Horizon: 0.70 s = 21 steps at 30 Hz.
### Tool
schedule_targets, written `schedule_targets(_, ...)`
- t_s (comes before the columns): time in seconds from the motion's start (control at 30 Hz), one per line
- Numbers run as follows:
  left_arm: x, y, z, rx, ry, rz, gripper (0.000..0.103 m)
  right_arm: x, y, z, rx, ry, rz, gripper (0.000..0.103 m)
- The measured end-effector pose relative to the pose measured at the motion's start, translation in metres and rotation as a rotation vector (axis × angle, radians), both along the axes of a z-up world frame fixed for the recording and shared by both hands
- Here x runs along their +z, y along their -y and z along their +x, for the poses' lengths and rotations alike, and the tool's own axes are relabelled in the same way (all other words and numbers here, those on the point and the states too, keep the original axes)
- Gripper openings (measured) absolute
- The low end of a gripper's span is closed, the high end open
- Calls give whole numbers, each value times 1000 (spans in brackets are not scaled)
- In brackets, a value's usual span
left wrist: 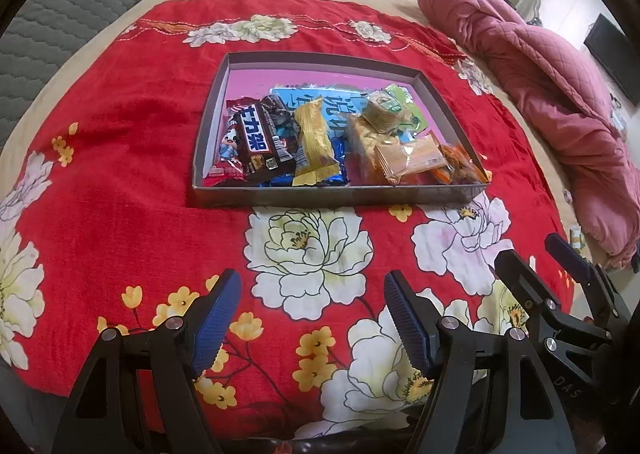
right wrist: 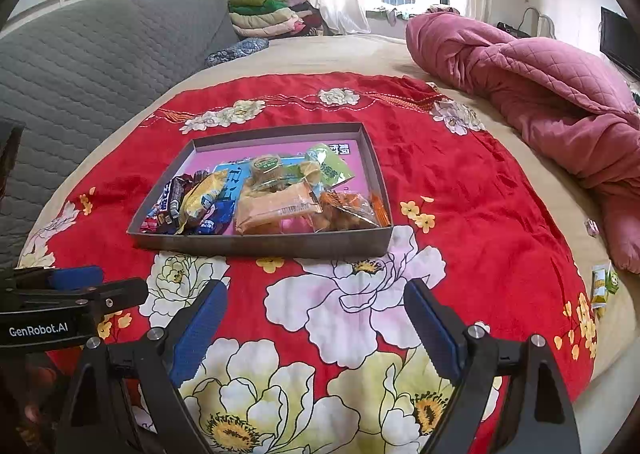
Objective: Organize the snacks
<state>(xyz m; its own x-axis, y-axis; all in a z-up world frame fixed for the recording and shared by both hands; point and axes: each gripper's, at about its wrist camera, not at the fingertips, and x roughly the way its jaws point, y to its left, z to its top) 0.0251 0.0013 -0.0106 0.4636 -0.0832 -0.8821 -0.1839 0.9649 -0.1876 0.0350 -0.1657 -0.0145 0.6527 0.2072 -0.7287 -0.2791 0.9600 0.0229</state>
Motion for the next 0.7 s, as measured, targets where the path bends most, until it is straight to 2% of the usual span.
schedule_targets(0.7, -1, -2, -1, 2, -6, 17, 75, -3, 1, 1, 0, -6, -2, 89)
